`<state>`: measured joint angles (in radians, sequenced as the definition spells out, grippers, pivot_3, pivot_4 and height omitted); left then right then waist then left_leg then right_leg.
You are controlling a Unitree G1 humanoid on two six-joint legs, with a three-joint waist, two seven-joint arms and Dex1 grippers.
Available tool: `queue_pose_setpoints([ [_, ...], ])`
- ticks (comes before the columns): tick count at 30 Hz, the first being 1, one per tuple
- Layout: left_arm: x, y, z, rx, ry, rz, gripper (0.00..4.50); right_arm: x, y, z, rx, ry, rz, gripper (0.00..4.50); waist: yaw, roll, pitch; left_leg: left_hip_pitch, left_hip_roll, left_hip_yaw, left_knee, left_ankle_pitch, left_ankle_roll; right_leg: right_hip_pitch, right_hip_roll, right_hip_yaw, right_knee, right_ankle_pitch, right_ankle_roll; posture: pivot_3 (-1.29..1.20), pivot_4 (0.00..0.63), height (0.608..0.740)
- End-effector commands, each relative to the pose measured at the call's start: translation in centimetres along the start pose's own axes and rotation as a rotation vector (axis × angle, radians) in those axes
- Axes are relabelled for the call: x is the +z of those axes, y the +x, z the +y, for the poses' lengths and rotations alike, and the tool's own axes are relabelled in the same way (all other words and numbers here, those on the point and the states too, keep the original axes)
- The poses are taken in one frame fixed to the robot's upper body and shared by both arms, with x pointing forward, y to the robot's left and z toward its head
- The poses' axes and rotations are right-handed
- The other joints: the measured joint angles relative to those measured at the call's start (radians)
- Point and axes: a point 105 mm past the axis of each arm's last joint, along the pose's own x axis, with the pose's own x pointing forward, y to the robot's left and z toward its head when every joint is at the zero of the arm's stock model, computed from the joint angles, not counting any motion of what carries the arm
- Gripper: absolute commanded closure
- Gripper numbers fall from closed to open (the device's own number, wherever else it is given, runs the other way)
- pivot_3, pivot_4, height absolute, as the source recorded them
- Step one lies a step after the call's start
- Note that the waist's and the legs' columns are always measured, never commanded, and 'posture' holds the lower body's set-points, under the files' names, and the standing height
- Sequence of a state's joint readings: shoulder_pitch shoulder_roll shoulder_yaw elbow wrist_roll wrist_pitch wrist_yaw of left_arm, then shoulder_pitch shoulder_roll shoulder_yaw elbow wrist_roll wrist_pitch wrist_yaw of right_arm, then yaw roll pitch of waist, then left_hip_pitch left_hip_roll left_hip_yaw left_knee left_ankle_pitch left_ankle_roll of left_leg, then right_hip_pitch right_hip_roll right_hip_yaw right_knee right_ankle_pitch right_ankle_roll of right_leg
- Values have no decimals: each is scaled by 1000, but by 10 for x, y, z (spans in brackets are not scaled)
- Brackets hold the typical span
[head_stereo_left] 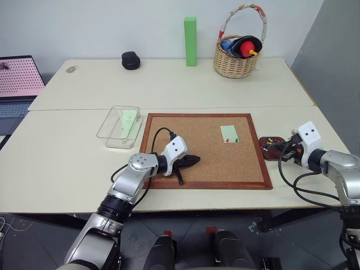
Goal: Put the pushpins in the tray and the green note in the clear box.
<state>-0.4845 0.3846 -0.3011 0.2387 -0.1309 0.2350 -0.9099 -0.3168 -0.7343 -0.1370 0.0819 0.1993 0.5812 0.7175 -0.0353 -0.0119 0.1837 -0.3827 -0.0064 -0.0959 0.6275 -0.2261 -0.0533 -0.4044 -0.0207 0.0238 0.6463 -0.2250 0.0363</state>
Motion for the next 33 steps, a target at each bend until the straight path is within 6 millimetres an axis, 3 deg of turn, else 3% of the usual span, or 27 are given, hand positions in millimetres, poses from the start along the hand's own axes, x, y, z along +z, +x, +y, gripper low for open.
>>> queue_pose_setpoints([
  [1,-34,0,-7,-13,-44,127,4500,4,-4,-7,-22,-12,-3,3612,0,0,0,0,0,0,0,0,0,0,0,0,0,0,0,0,150,740],
  [10,-34,-1,-3,-1,-42,126,4500,6,-7,-10,-26,7,-5,1942,0,0,0,0,0,0,0,0,0,0,0,0,0,0,0,0,150,740],
  [14,-34,-1,-3,0,-41,126,4500,22,-11,-11,-8,27,-99,1177,0,0,0,0,0,0,0,0,0,0,0,0,0,0,0,0,150,740],
  [17,-34,-1,-2,-2,-41,125,4500,35,-12,0,74,37,-167,652,1,0,0,0,0,0,0,0,0,0,0,0,0,0,0,0,150,740],
  [21,-33,-1,-1,-1,-41,123,4500,52,-4,23,169,49,-241,652,0,0,0,0,0,0,0,0,0,0,0,0,0,0,0,0,150,740],
  [25,-32,-1,0,3,-40,120,4500,59,20,42,195,40,-279,652,1,0,0,0,0,0,0,0,0,0,0,0,-1,0,0,0,150,740],
  [33,-31,-3,1,13,-40,118,4500,58,61,62,195,19,-295,652,2,0,0,0,0,0,0,0,0,0,0,-1,-1,0,1,0,150,740],
])
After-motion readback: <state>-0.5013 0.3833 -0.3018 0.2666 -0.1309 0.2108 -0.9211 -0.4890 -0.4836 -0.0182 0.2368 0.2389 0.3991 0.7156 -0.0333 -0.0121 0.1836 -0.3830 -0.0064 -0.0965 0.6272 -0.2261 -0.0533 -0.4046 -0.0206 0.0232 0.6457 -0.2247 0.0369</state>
